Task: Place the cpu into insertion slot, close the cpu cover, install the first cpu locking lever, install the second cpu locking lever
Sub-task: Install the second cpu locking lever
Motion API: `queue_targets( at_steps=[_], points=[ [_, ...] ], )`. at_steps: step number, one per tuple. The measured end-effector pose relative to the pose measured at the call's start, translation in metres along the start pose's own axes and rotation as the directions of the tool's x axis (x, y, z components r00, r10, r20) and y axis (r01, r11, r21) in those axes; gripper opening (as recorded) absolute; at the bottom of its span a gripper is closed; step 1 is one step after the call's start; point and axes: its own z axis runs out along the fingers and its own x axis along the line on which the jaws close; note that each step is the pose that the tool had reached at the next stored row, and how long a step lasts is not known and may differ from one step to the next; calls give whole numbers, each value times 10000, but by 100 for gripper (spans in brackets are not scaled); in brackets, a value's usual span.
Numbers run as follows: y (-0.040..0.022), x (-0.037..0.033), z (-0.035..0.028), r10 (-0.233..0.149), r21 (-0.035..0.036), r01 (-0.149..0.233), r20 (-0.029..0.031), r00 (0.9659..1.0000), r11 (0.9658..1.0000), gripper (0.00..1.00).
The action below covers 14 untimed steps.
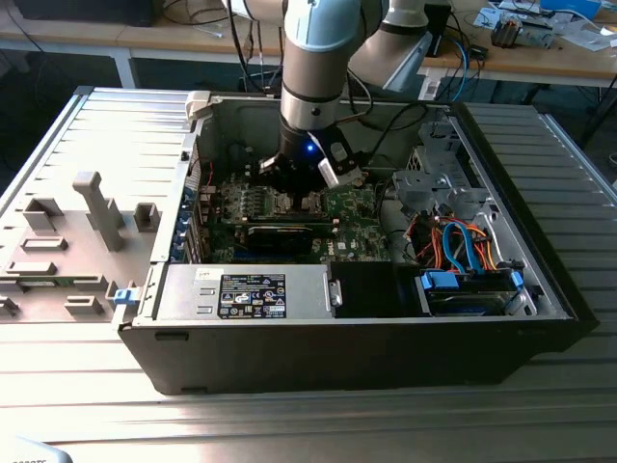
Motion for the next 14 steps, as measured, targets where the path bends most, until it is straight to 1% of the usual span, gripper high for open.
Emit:
queue_targets(
  at_steps=[1,2,3,4,6,14],
  points=[
    [18,-16,-11,5,78,-5,-7,10000,10000,11],
    [35,-23,-52,8,162,-8,-17,10000,9999,11],
    [49,-22,-131,9,197,-9,-21,10000,9998,11],
    [53,-21,-186,8,204,-8,-22,10000,9998,11],
    [55,-19,-230,9,204,-8,-21,10000,9998,11],
    [56,-18,-235,9,186,-9,-19,10000,9998,11]
  ],
)
